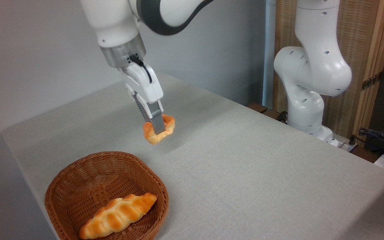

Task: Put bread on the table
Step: 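Lift the bun out of the basket and carry it over the table, then lower the bun onto the table and open the gripper to release it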

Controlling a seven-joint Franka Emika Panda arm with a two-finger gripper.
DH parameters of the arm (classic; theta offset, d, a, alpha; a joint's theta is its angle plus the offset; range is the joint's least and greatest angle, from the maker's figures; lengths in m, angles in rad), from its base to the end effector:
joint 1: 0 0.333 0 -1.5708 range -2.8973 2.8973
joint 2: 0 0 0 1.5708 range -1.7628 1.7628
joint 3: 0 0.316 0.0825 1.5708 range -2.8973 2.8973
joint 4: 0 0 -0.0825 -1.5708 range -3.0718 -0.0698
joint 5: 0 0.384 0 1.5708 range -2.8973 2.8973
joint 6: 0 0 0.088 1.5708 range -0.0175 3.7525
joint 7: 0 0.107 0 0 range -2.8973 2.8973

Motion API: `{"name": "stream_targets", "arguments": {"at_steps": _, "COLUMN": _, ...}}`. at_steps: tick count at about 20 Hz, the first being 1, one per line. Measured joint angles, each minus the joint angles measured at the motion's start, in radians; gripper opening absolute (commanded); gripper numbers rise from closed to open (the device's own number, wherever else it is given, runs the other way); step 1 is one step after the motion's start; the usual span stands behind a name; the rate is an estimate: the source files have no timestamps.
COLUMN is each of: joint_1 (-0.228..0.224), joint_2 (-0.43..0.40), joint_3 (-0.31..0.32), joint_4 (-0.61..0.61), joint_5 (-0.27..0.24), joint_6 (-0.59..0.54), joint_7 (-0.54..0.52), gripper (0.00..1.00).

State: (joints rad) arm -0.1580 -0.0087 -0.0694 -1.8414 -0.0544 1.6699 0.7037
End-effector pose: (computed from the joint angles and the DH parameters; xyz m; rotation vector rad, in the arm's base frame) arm 0.5264 -0.1274 0.5102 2.7265 -1.3529 -0.2223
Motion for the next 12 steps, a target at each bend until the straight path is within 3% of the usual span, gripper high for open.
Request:
{"name": "stream_targets", "arguments": {"at_steps": 3, "joint_1": -0.043, "joint_2": 0.001, "joint_3": -0.001, "joint_4": -0.072, "joint_5": 0.001, "joint_6": 0.011, "joint_7": 0.0, "gripper": 1.0}}
{"name": "stream_targets", "arguments": {"at_steps": 12, "joint_1": -0.066, "joint_2": 0.027, "joint_3": -0.002, "joint_4": -0.115, "joint_5": 0.014, "joint_6": 0.032, "joint_7": 0.002, "gripper": 1.0}}
